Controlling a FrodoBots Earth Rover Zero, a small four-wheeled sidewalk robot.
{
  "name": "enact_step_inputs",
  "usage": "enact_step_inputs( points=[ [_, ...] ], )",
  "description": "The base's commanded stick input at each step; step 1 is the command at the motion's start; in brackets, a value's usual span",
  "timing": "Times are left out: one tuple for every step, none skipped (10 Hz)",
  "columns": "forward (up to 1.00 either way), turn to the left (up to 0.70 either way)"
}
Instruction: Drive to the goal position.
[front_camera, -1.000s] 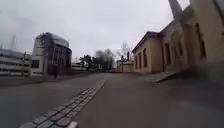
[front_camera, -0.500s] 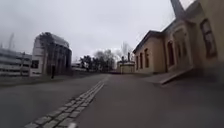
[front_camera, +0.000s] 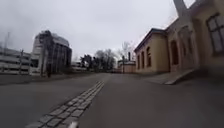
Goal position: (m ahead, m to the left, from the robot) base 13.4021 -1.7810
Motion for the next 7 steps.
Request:
enact_step_inputs(
  points=[
    [1.0,0.01],
    [1.0,0.01],
    [1.0,0.01],
    [1.0,0.01],
    [1.0,0.01],
    [1.0,0.01],
    [1.0,0.01]
  ],
)
